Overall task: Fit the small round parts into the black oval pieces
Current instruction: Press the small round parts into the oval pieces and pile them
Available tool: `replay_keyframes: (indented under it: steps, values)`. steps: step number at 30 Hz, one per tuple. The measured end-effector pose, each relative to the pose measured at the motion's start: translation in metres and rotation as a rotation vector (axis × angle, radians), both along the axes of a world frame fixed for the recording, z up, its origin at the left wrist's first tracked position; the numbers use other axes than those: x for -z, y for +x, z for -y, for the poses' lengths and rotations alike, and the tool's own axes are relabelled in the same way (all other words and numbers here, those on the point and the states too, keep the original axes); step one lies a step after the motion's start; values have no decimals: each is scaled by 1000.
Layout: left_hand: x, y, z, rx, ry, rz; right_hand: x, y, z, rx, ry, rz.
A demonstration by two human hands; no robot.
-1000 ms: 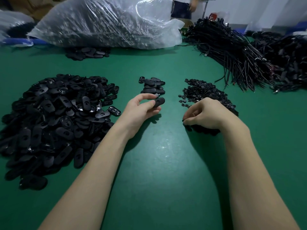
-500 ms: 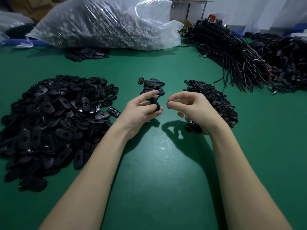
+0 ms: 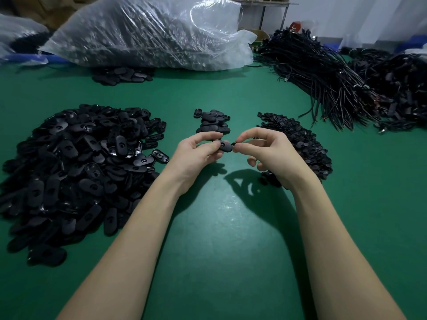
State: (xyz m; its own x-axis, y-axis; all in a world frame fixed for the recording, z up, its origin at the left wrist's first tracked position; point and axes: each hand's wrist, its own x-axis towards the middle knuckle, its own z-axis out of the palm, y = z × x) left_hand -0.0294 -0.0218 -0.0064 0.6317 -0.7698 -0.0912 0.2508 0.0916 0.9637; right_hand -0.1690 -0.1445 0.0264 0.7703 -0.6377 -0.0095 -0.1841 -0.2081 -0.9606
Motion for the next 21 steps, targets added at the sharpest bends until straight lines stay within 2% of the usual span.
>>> replay_keyframes:
  steps: [10,21]
  values:
    - [0,2,-2,-11,-59,-89,4,8,-4,103,15,28]
    - [2,3,-2,21,-104,-99,6,15,-5,176,32,23]
